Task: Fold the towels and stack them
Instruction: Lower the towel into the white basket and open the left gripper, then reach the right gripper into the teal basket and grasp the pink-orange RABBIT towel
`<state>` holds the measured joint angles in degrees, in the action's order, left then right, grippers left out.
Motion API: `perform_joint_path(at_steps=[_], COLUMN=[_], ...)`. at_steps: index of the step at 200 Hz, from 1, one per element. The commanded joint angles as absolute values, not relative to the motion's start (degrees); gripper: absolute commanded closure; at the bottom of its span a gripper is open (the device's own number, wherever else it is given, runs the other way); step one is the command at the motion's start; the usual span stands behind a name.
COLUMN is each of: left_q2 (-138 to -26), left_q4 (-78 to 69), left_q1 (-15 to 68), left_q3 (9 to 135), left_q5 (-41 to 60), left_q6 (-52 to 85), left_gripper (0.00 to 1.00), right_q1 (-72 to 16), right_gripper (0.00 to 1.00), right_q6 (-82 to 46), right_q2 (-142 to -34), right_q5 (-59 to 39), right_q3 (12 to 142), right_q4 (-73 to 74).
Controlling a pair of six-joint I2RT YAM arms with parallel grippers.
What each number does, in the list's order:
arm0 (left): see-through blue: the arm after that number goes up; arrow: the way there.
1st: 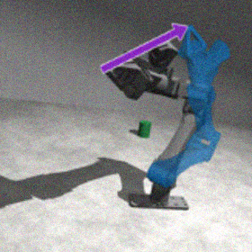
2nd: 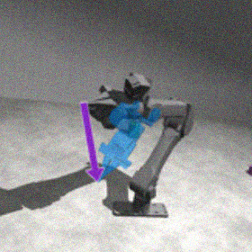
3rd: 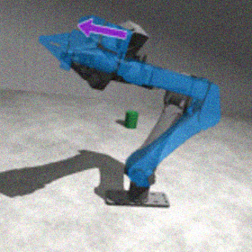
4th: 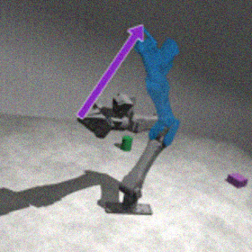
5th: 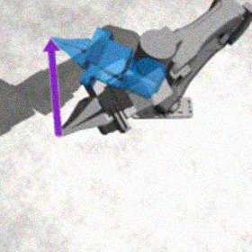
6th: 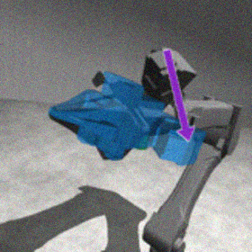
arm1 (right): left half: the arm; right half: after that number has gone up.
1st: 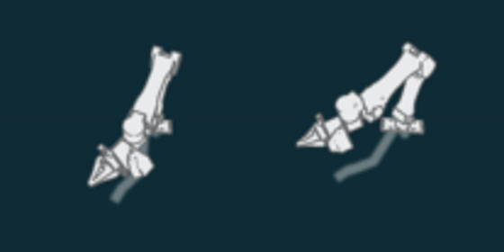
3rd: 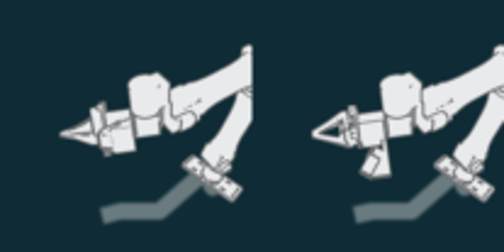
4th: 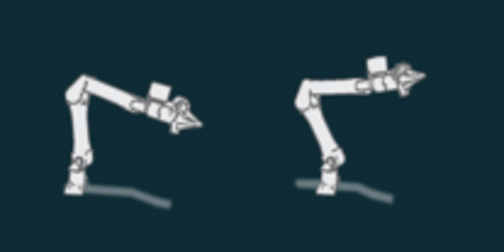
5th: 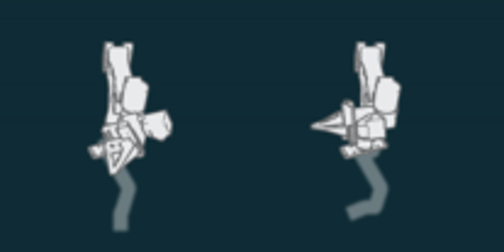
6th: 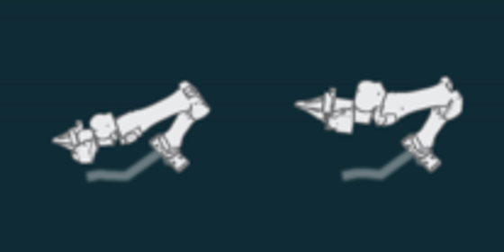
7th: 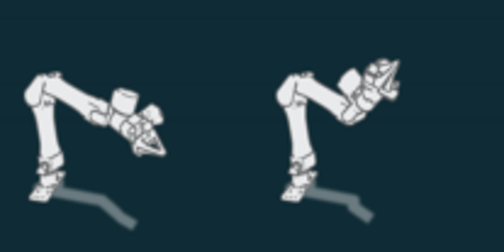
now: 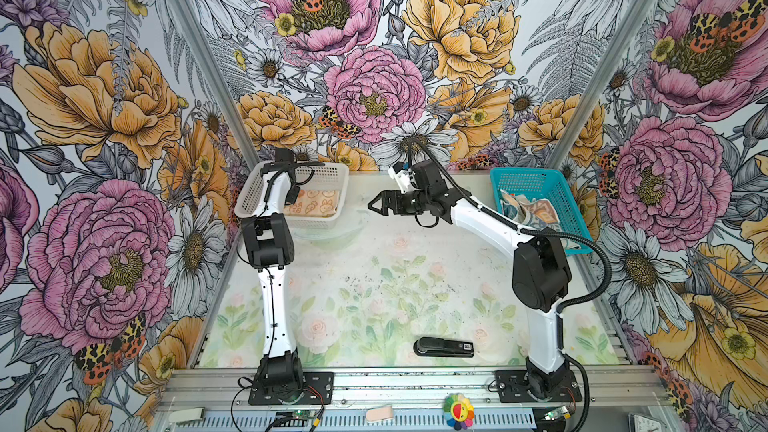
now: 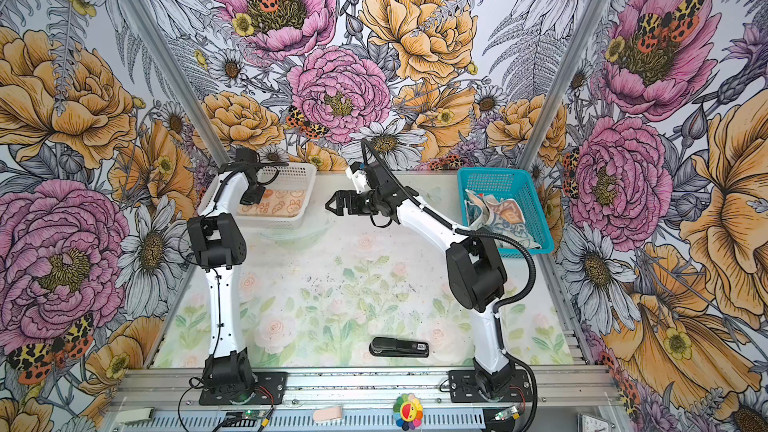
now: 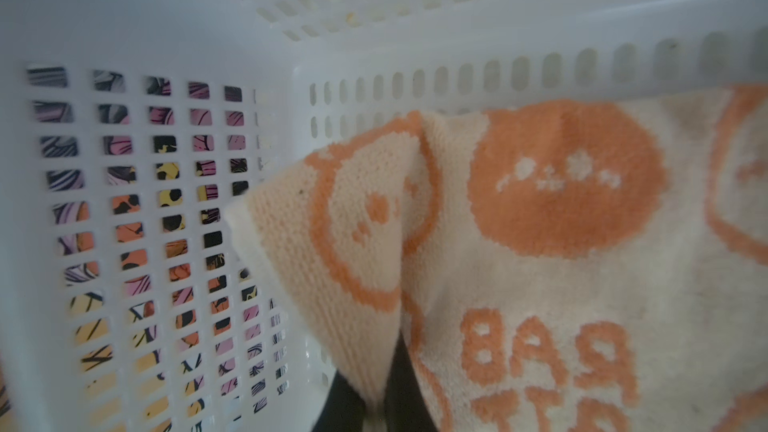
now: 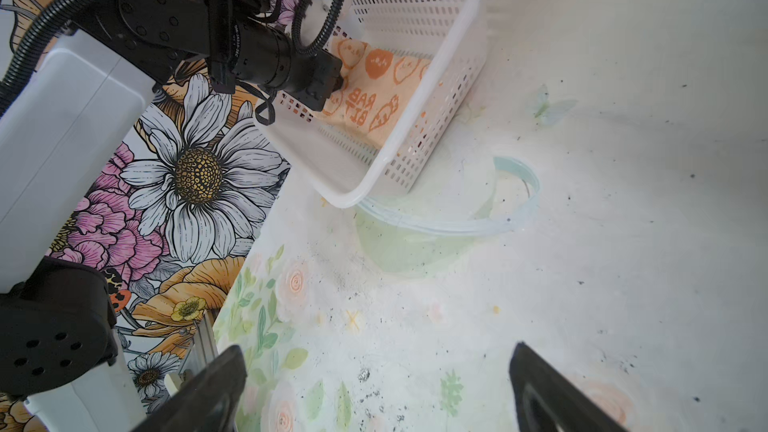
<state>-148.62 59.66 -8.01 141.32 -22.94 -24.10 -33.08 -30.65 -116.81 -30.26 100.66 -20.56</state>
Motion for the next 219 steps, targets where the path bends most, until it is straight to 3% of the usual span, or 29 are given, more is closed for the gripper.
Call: perform_joint_path(at_steps=[1,14,24,43,78,97,152,219], left_q2=[-149.39,-149.24,-149.12,-148.71,-145.53,-141.98,-131.37,-122.16], left_q4=[57.83,57.83,57.83,57.83,57.92,57.92,57.75,53.83], left_q1=[-8.55,-8.66,-8.65,-8.47,-8.08,-7.61,-1.32,17.07], left_q3=[143.89,144.12,144.12,143.96,143.9,143.71,142.15,137.34], left_q5=[-25.79,-24.98,-25.11,-25.9,-27.47,-25.15,-17.9,-21.68], left_q6=[-23.03,-22.99,-22.82,-22.02,-19.5,-17.26,-11.76,-13.02], left_gripper=[1.0,1.0,0.88,0.55,0.24,0.02,0.01,0.01], right_q1=[-33.53,-33.6,-33.57,-33.65,-33.64,-33.26,-25.45,-5.95], right_gripper=[0.01,0.01,0.01,0.01,0.01,0.01,0.01,0.01], right_q6=[-30.96,-30.92,-30.85,-30.85,-30.23,-29.0,-23.55,-21.0], right_q2=[-117.95,-117.95,-117.78,-117.6,-116.34,-114.78,-104.65,-91.74], right_q5=[-29.53,-29.49,-29.47,-29.38,-28.71,-27.93,-20.3,-9.25], right_q3=[101.79,102.02,101.95,101.89,101.69,101.7,99.8,90.92], right_q4=[-20.79,-21.07,-21.1,-21.18,-21.71,-22.89,-31.73,-40.85])
